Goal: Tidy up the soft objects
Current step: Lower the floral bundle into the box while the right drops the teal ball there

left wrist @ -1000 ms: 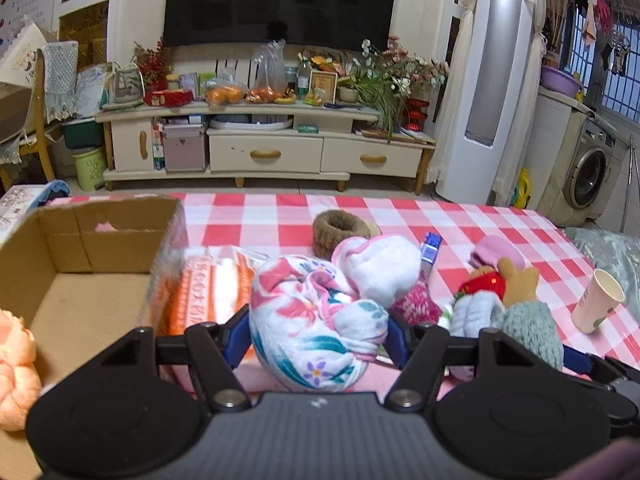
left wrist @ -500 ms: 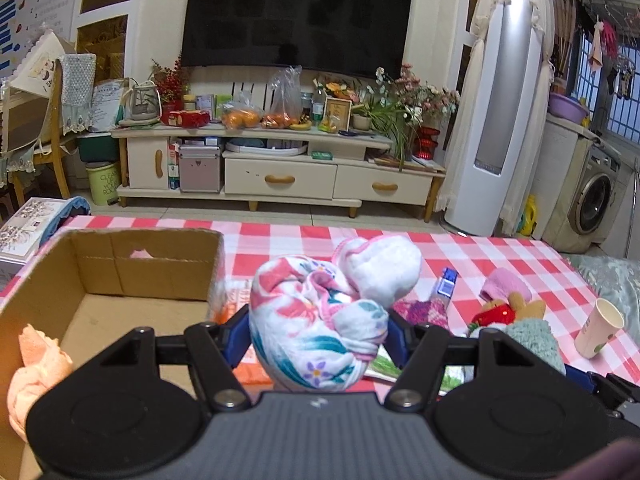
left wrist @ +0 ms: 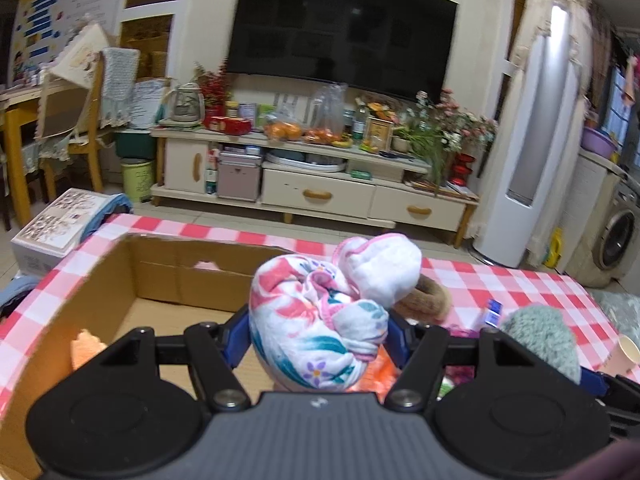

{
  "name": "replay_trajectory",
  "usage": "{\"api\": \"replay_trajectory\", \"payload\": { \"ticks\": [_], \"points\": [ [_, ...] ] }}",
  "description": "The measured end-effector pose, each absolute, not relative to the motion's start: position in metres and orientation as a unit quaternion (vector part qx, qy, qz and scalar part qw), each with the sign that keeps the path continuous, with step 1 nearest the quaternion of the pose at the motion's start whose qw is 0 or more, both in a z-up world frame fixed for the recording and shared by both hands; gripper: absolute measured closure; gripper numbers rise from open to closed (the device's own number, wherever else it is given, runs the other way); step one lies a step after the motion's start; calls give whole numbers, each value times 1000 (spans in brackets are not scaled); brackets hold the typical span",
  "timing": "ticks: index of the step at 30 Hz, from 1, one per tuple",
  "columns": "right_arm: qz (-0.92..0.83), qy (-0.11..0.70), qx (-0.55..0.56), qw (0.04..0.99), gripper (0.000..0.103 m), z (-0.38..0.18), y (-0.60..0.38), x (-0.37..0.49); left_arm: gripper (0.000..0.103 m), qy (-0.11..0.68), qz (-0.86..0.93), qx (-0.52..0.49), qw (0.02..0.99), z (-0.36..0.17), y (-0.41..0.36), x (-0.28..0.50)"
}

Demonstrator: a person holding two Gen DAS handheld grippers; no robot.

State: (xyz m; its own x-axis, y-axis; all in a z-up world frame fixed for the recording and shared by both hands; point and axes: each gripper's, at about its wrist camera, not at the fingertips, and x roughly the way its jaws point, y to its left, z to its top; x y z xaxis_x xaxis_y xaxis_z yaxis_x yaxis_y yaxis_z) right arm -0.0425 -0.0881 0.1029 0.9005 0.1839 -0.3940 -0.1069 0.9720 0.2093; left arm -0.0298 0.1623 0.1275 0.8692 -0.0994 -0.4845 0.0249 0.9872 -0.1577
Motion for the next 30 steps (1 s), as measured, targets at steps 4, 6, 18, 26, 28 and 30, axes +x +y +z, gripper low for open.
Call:
{"api": "replay_trajectory", "payload": {
  "ticks": [4, 6, 18, 26, 28, 30],
  "points": [
    [110, 201, 87, 970, 19, 110, -70, -34, 38, 253, -4, -87, 963, 127, 184, -24],
    [132, 197, 83, 968, 19, 114, -59, -31, 38, 254, 15, -95, 962, 126, 194, -18],
    [218, 201, 40, 954, 19, 112, -2, -5, 38, 263, 99, -153, 947, 118, 255, -4],
    [238, 213, 14, 948, 18, 105, 13, -3, 38, 280, 103, -151, 942, 112, 260, 0],
    [242, 223, 7, 944, 14, 104, 17, 1, 38, 286, 103, -149, 941, 110, 260, 1],
    [245, 232, 3, 941, 8, 102, 19, 2, 36, 291, 107, -146, 939, 110, 261, 4]
  ]
}}
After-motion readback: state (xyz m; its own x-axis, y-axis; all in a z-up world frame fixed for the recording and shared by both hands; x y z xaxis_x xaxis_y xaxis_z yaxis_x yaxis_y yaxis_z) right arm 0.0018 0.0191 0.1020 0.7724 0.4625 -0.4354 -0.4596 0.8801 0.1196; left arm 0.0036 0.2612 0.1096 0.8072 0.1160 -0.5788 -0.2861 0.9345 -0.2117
